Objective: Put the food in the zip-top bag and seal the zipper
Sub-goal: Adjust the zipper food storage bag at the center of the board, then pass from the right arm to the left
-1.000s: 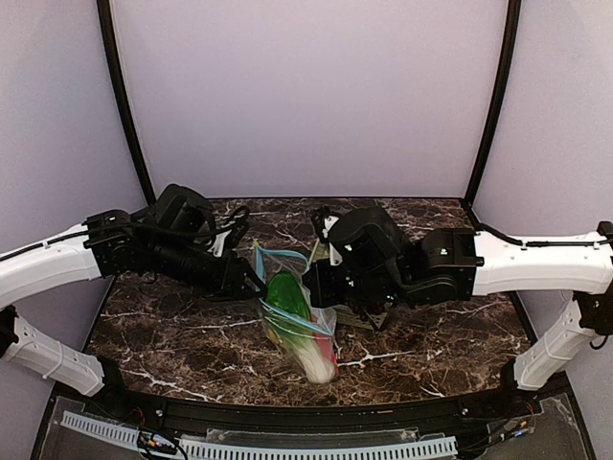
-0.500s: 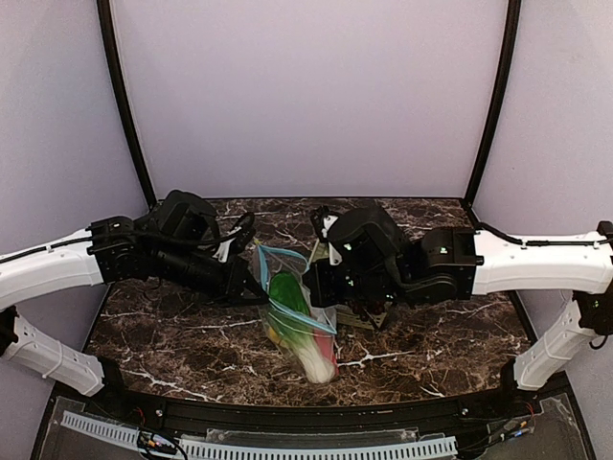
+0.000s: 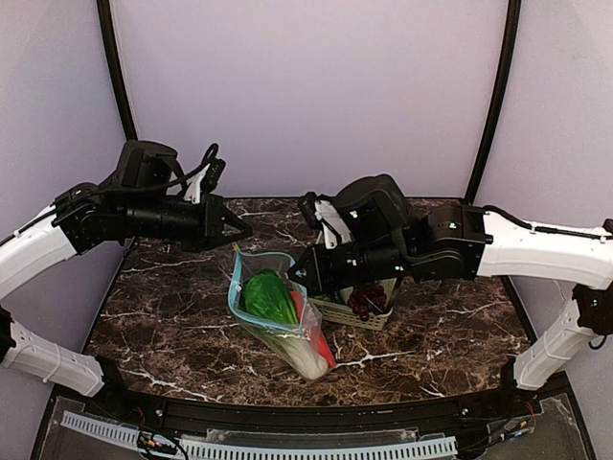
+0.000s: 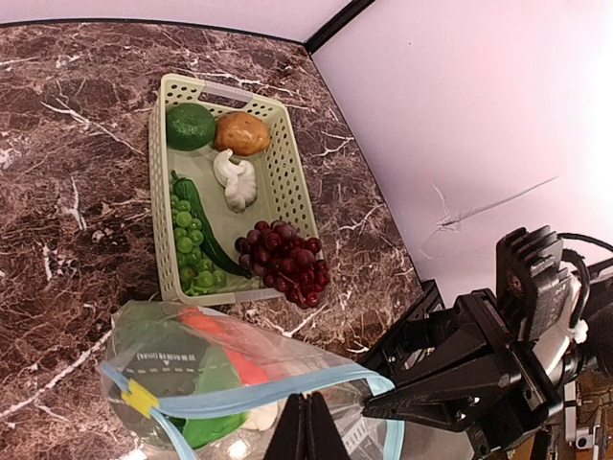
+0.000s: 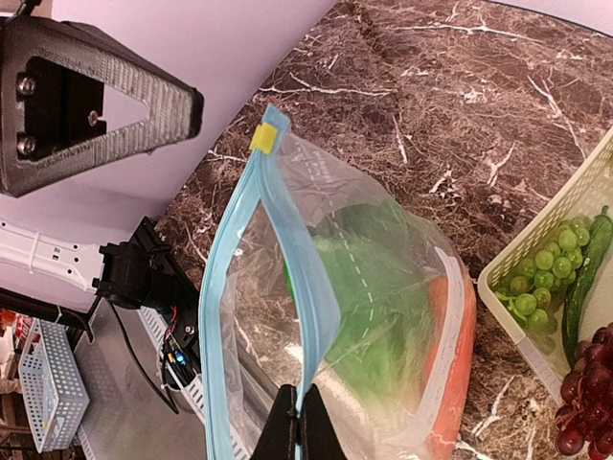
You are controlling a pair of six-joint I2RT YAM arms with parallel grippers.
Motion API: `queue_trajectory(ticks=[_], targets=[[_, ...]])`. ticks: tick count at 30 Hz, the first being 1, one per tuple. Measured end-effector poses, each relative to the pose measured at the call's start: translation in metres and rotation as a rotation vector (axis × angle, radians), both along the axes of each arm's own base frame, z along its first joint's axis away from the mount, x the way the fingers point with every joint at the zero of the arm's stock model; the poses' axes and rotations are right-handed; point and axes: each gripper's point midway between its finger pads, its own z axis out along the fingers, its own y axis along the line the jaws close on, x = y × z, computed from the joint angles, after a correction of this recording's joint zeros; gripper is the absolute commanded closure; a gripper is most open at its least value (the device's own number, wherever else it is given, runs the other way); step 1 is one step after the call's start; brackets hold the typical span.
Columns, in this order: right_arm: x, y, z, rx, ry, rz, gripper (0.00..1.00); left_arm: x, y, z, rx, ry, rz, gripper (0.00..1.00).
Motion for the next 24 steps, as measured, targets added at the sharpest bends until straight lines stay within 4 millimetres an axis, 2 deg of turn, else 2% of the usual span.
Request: queue_trajectory(ticks=[3,7,9,11,17,21,24], targets=[[-0.001,0.000,-0.003,0.010,0.039,0.010,1.00,0.002,0.008,0.003,0.017,-0.013,0.010,0.95],[-0.004,0.000,-0.011,0.006,0.074,0.011,1.00,-0.005,0.013,-0.007,0.052,0.017,-0.008,0.83],[-0.005,0.000,-0.014,0.003,0.079,0.009,1.00,-0.010,0.015,-0.014,0.060,0.037,-0.018,0.71],[-0.004,-0.001,-0.014,0.003,0.081,0.006,1.00,-0.017,0.021,-0.029,0.076,0.068,-0.019,0.58],[-0.002,-0.001,-0.014,0.004,0.080,0.000,1.00,-0.046,0.046,-0.078,0.097,0.189,0.003,0.38],[-0.001,0.000,-0.016,0.001,0.080,-0.002,1.00,-0.057,0.045,-0.092,0.063,0.236,-0.004,0.34],[-0.001,0.002,-0.020,-0.007,0.083,-0.002,1.00,-0.061,0.037,-0.094,0.042,0.252,-0.023,0.38]])
